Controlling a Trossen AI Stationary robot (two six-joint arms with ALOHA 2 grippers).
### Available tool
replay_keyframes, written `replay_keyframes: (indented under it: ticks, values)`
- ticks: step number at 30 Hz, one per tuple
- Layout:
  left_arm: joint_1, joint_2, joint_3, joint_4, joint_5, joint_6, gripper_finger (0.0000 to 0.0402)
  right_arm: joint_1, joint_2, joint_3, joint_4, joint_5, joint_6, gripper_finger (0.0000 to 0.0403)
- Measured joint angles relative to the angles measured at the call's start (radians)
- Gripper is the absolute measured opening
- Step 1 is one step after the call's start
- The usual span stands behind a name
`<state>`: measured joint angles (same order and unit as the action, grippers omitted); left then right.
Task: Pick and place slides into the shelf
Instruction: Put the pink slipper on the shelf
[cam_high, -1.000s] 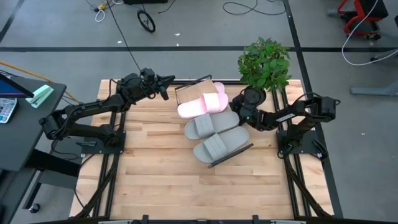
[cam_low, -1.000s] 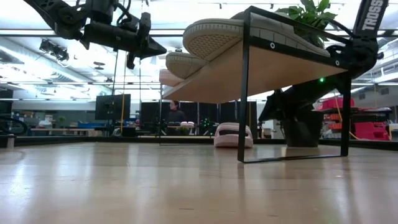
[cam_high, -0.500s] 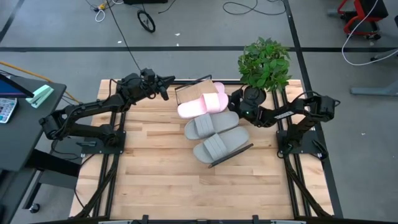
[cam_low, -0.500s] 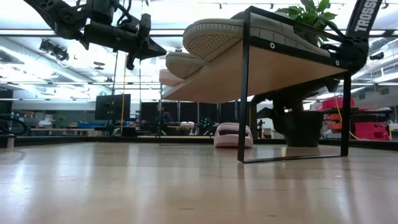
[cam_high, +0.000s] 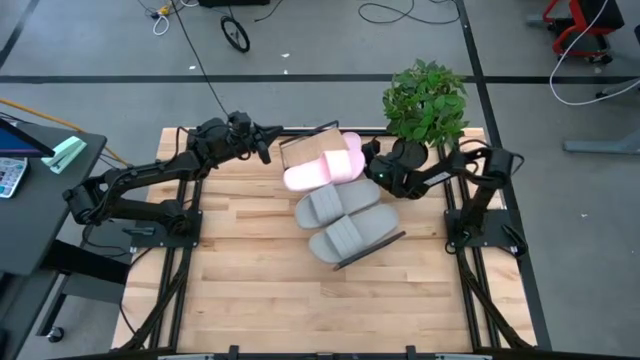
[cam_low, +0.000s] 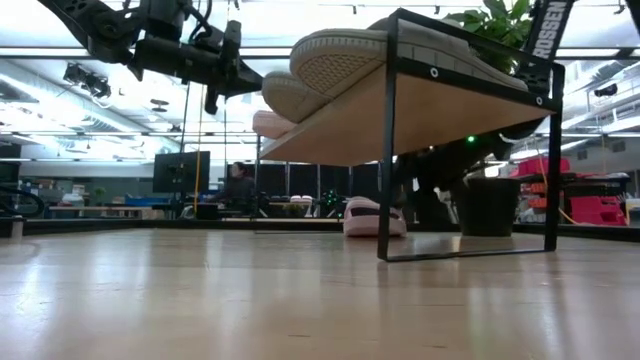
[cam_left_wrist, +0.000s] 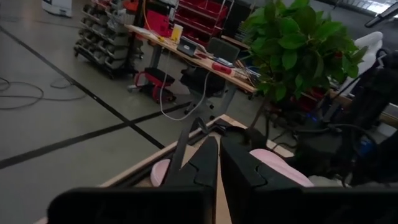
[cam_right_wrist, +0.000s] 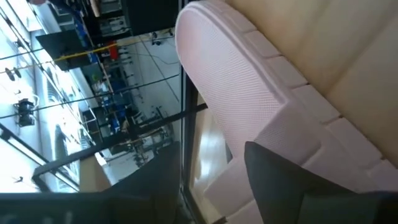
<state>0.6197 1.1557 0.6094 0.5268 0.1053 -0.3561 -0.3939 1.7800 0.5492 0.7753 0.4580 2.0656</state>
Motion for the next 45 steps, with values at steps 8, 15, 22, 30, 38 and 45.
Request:
replay_keyframes:
  ticks: [8,15,22,30,38,45]
  values:
    - [-0.007,0.000,0.000,-0.003,0.025,-0.014,0.0014,0.000,0.055,0.018,-0.022,0.024,0.002,0.0118]
    - [-0.007,0.000,0.000,-0.008,0.025,-0.026,0.0022,-0.004,0.055,0.019,-0.072,0.044,-0.045,0.0010]
    - [-0.007,0.000,0.000,-0.009,0.025,-0.026,0.0013,0.015,-0.009,0.013,-0.105,0.146,-0.145,0.0003]
    - [-0.007,0.000,0.000,-0.018,0.024,-0.025,0.0016,0.019,-0.082,0.011,-0.163,0.170,-0.165,0.0001]
    - [-0.007,0.000,0.000,-0.040,0.024,-0.024,0.0018,0.007,-0.082,0.011,-0.145,0.085,-0.070,0.0027]
    - [-0.006,0.000,0.000,-0.040,0.034,-0.023,0.0011,0.003,-0.084,0.013,-0.124,0.052,-0.123,0.0122]
